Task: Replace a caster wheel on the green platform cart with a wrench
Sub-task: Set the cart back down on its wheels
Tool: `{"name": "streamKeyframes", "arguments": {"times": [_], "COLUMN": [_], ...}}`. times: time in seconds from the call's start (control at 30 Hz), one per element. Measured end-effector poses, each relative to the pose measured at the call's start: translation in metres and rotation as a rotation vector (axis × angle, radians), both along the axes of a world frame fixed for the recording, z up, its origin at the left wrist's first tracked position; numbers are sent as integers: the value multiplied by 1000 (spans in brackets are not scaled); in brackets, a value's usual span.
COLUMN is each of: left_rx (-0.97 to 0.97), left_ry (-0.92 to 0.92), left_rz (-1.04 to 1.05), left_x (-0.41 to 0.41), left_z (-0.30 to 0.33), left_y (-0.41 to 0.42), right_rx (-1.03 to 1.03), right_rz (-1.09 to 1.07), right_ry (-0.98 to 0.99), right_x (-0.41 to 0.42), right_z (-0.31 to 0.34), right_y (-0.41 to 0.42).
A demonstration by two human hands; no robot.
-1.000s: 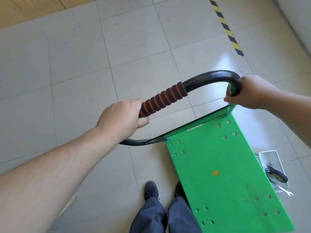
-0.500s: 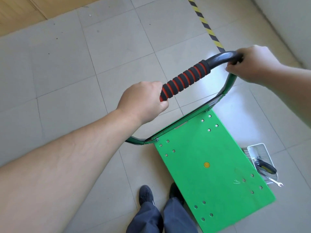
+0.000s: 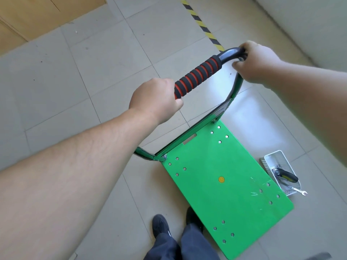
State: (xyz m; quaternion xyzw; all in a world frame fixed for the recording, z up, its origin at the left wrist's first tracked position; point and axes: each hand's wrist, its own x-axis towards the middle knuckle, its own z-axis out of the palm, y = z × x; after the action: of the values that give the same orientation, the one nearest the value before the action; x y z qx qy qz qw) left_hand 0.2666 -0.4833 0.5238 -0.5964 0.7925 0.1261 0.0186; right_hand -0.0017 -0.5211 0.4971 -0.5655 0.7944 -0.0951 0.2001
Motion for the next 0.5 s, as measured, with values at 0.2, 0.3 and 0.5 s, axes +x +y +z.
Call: {"name": "streamKeyframes", "arguments": {"times": [0.2,0.3,0.5], "left_rx": [5,60,145], "left_ry": [-135,-223,-404], "left_rz": [24,39,-10], "left_x": [-9,-18,-23], "left_z": [6,15,29], "left_y": [3,6,12], "right_rx": [68,101,164], "right_rz": [-12,-85,-134], "right_ry": [-101,-159,-187], "right_x": [0,7,25], "right_z": [2,2,25], "right_y": [26,55,106]}}
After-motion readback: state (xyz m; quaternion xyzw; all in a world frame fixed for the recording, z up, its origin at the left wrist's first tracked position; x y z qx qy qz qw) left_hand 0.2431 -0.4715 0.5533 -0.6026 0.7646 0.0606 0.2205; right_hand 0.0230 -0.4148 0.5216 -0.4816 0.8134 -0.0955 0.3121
